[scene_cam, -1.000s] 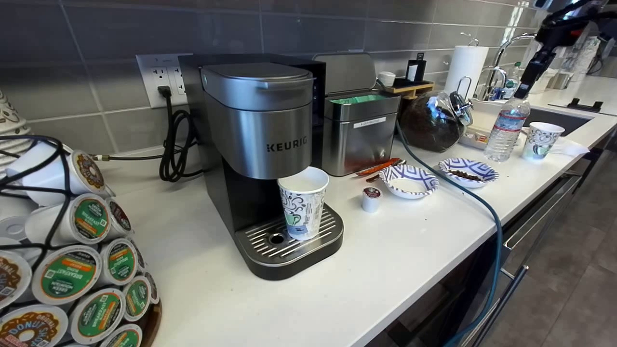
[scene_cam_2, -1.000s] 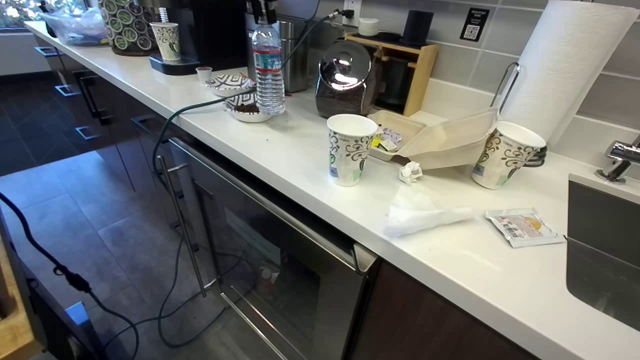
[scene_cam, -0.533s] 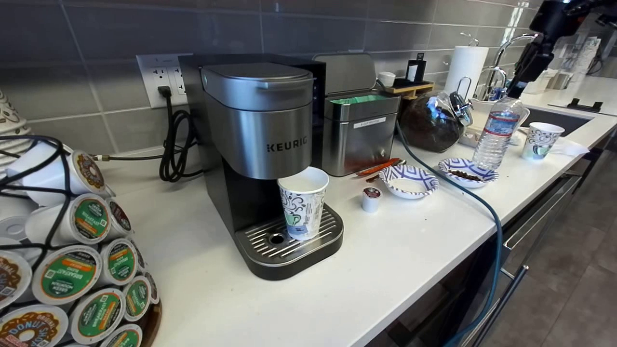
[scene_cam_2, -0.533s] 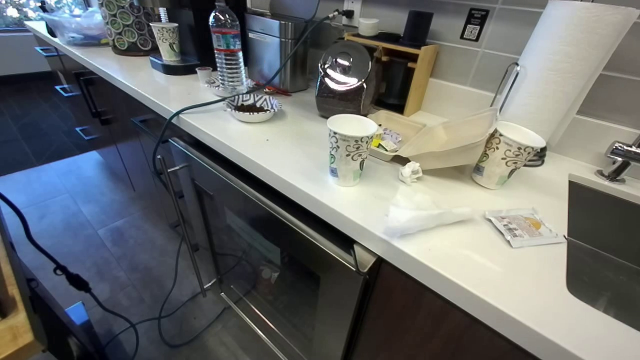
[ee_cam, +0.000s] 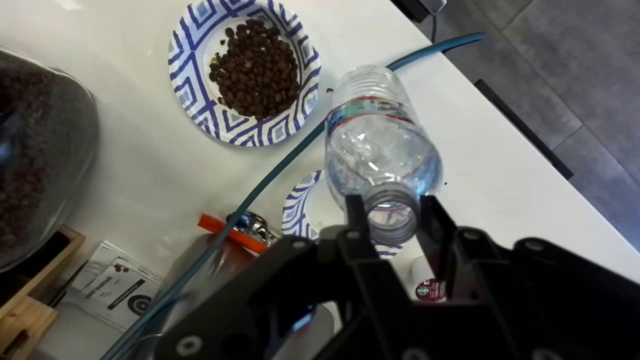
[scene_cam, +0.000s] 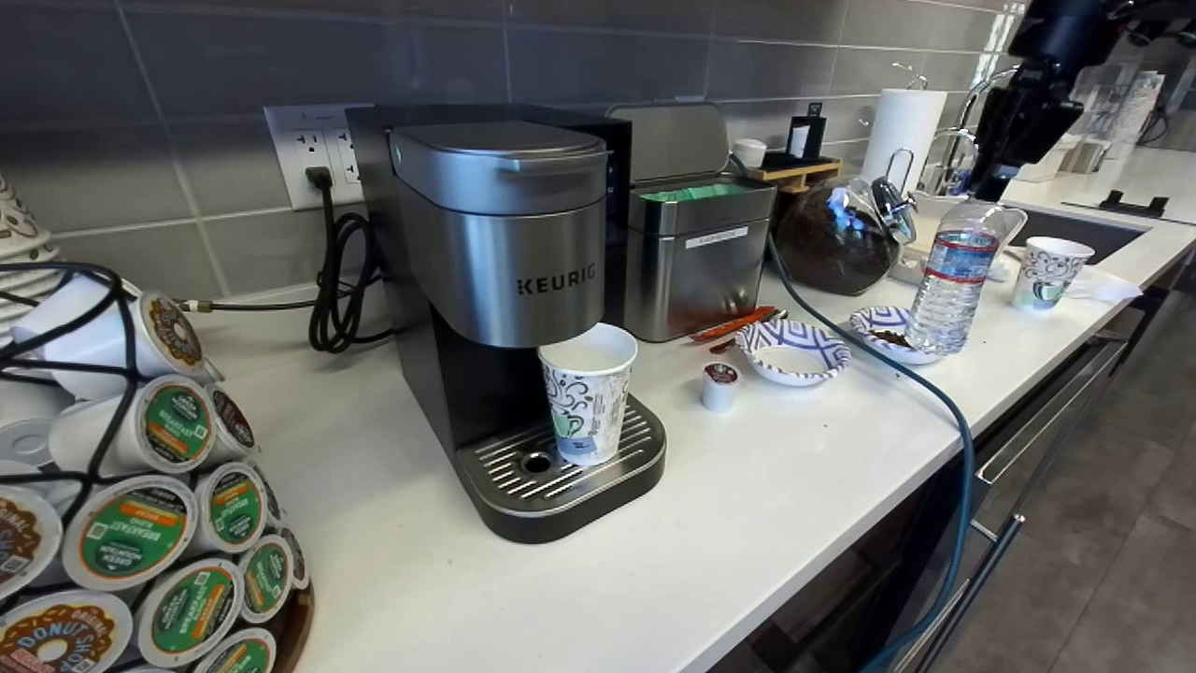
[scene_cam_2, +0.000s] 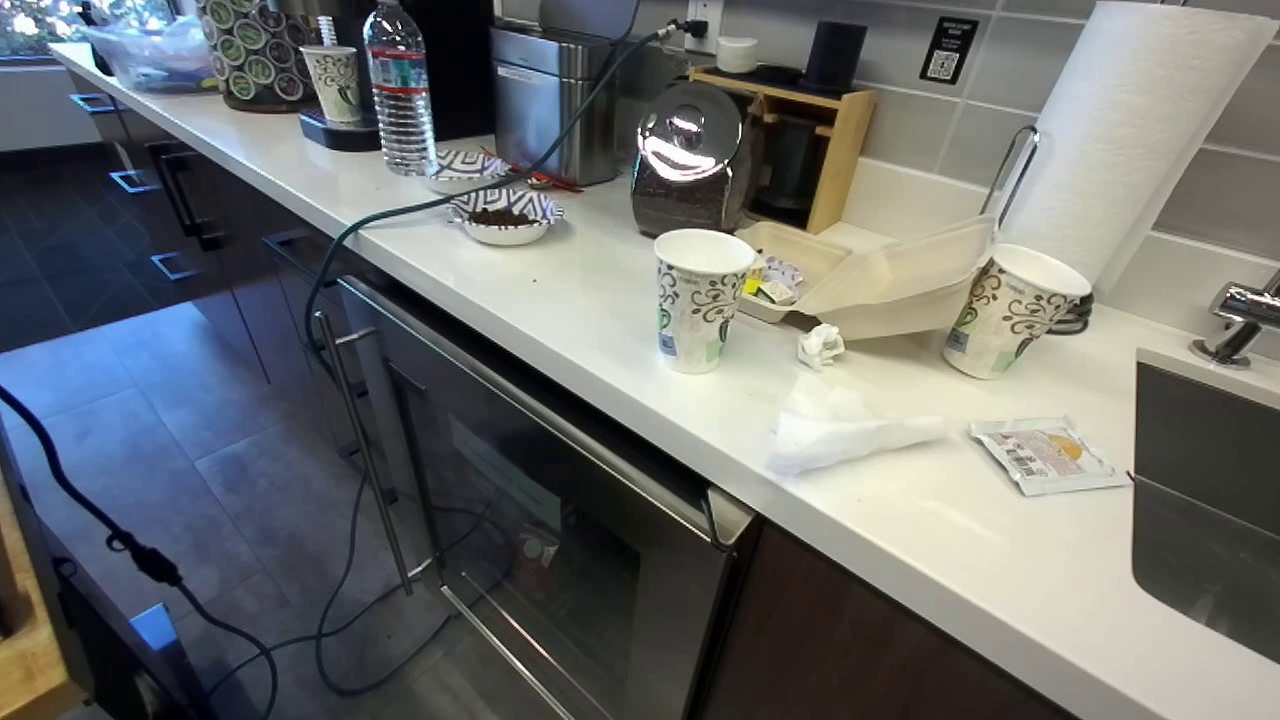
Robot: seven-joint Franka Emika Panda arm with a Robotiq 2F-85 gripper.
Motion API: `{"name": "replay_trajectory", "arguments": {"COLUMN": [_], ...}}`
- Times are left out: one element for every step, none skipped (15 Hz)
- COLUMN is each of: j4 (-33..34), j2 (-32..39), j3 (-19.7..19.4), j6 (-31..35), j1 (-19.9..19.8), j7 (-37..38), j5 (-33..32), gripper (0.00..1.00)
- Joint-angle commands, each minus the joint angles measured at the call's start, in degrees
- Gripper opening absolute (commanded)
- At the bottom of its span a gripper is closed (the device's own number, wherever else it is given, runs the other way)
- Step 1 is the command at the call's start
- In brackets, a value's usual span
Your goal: Move the clear bottle closer to the coffee machine
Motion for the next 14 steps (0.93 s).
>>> {"name": "replay_trajectory", "arguments": {"j4": [0.13,0.13,1.02,3.4,5.39,8.39,11.24,14.95,18.41,21.58,24.7,27.85,31.0,34.09], "j2": [0.02,0.02,1.24,3.86,5.9,8.62,11.01,13.5,16.17,18.48,20.63,22.82,24.98,26.88], "j3": [-0.24,-0.26,0.04,0.78,1.57,2.71,3.81,5.01,5.74,7.08,8.04,8.85,9.61,10.15], "j6": [-0.15,-0.15,0.84,2.46,3.08,3.44,3.04,1.76,0.86,0.06,-0.56,-1.17,-1.93,-2.24], "j1": [0.14,0.11,0.33,0.95,1.51,2.38,3.12,3.89,4.8,5.31,5.92,6.46,6.84,7.23], "j7": [-0.06,-0.15,-0.55,-0.99,-1.14,-1.83,-2.43,-2.87,-3.81,-4.82,-6.37,-7.75,-9.68,-11.33], "j5": [-0.03,-0.03,-0.84,-1.79,-3.23,-4.75,-6.37,-7.79,-9.11,-10.13,-10.76,-11.63,-12.0,-12.62], "gripper": [0.31,0.31,0.08,0.08,0.08,0.08,0.08,0.08,0.08,0.08,0.08,0.08,0.08,0.08]}}
